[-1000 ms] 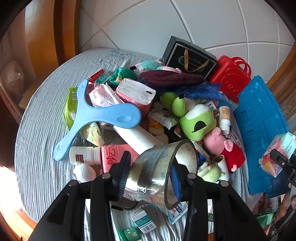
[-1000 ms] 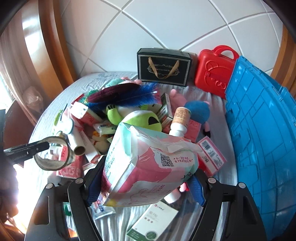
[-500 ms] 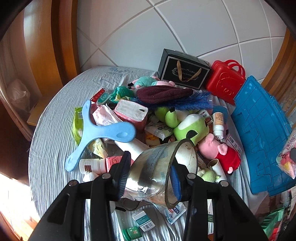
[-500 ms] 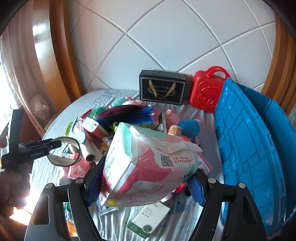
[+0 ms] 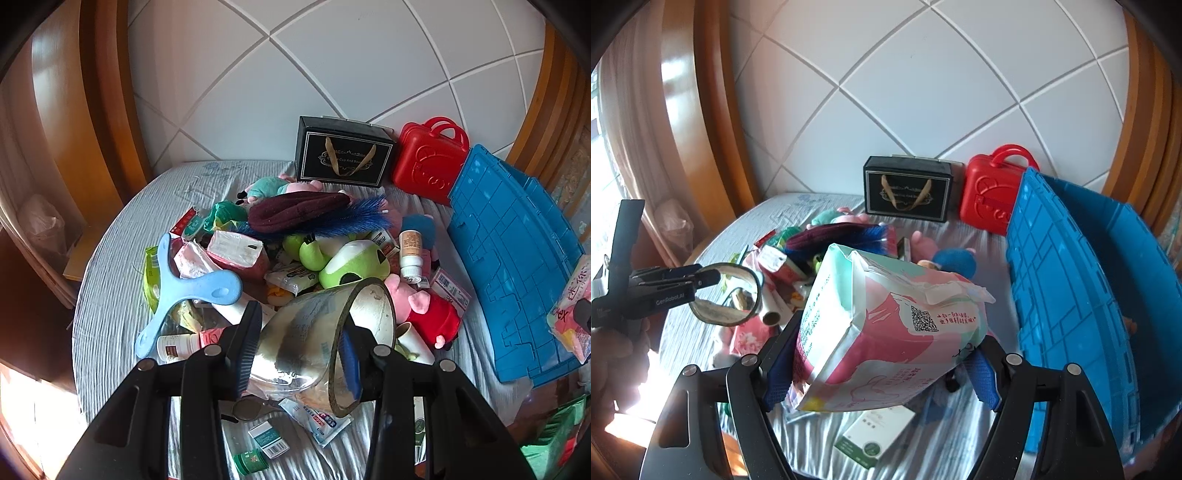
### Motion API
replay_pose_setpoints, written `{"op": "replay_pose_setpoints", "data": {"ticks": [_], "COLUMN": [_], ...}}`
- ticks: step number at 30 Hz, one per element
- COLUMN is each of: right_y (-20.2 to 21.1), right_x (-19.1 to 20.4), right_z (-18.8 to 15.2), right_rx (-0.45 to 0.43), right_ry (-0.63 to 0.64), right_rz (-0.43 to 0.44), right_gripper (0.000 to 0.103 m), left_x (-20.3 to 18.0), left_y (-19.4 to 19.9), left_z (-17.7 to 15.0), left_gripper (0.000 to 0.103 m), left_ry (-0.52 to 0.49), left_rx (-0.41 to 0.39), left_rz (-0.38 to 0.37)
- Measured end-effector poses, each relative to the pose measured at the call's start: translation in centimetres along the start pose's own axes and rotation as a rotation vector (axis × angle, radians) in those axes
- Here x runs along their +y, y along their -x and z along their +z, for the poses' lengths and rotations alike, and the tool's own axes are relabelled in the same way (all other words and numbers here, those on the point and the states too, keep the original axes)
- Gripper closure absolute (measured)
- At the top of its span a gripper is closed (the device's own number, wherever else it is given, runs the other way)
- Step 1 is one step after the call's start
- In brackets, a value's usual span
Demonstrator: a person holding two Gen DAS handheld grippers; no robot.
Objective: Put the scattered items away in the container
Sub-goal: 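Carry the tape roll and Kotex pack with both tools over the blue crate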
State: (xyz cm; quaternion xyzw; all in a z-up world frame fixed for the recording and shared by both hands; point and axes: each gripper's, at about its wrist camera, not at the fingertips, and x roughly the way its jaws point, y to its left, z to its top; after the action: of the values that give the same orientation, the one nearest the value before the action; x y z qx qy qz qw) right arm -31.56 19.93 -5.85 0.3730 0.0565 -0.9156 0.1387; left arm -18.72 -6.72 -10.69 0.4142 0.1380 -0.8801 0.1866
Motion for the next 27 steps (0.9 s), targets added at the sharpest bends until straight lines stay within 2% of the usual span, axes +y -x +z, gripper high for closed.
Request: {"op": "replay_pose_setpoints", "data": {"ticks": [10, 21, 27], "right_y": [3.0, 6.1, 7.5], "right_x": [-5.3, -13.1, -17.8], "right_z": [0.3, 0.6, 0.6], "right_rx": [-0.060, -0.108, -0.139], "right_ry": [0.011, 0.018, -0.002], "right_rz": [0.040, 0.103, 0.097], "right_gripper": [0.025, 0.025, 0.025], "left_x": [-6.4, -14.7, -19.4], "left_y": [1.7, 4.2, 5.3], "left_z": [1.9, 3.4, 4.3], "left_gripper": [0.064, 0.064, 0.064], "left_ry": [0.008, 0.019, -0.007], "left_rx": [-0.024, -0.071, -0.101], "left_rz": [0.041, 0.075, 0.074]}}
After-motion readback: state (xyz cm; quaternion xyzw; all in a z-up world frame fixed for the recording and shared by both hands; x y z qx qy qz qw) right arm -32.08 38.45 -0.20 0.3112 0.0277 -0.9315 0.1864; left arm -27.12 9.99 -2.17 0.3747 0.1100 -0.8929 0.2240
